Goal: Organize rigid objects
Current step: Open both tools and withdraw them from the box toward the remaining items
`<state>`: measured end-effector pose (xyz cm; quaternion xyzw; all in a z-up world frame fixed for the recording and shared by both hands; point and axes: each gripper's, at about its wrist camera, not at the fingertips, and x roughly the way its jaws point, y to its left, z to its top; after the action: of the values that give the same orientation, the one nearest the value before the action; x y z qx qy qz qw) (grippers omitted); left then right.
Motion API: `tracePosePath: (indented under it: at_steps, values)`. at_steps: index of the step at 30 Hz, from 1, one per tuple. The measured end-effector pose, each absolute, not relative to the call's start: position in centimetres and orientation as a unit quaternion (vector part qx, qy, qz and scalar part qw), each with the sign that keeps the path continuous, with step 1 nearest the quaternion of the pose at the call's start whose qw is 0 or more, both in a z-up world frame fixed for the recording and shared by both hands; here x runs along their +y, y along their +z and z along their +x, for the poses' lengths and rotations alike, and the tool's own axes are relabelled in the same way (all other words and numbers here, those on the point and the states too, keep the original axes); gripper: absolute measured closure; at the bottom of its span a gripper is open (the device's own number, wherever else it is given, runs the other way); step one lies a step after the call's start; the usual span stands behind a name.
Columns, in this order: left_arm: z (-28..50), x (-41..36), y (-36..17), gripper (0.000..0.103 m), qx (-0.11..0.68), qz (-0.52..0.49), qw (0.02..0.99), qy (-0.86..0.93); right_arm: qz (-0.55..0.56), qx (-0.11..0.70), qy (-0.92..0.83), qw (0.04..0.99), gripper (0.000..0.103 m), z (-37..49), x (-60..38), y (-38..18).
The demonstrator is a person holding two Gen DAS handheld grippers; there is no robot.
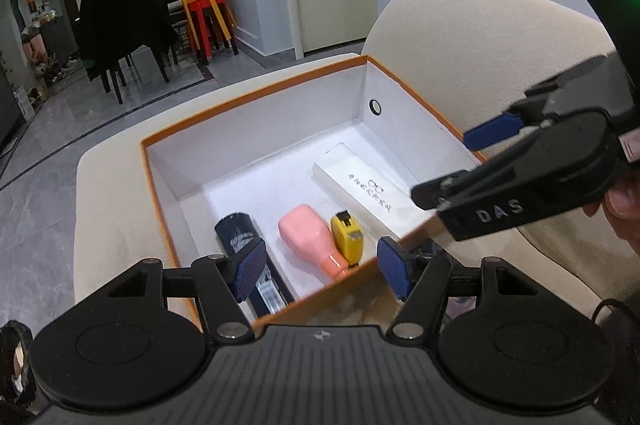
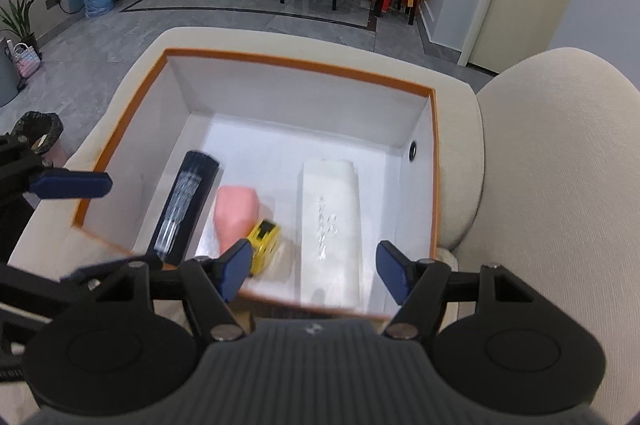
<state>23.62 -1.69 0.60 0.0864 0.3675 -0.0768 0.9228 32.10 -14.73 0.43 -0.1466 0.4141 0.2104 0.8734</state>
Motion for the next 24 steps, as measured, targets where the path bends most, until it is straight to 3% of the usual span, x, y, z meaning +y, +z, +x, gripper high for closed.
tracePosePath:
  at_steps: [24]
  values:
    - [12.0, -0.7, -3.9, 0.027, 0.397, 0.013, 0.915, -0.066, -0.113, 0.454, 0.193, 0.862, 0.035, 18.7, -21.6, -4.7]
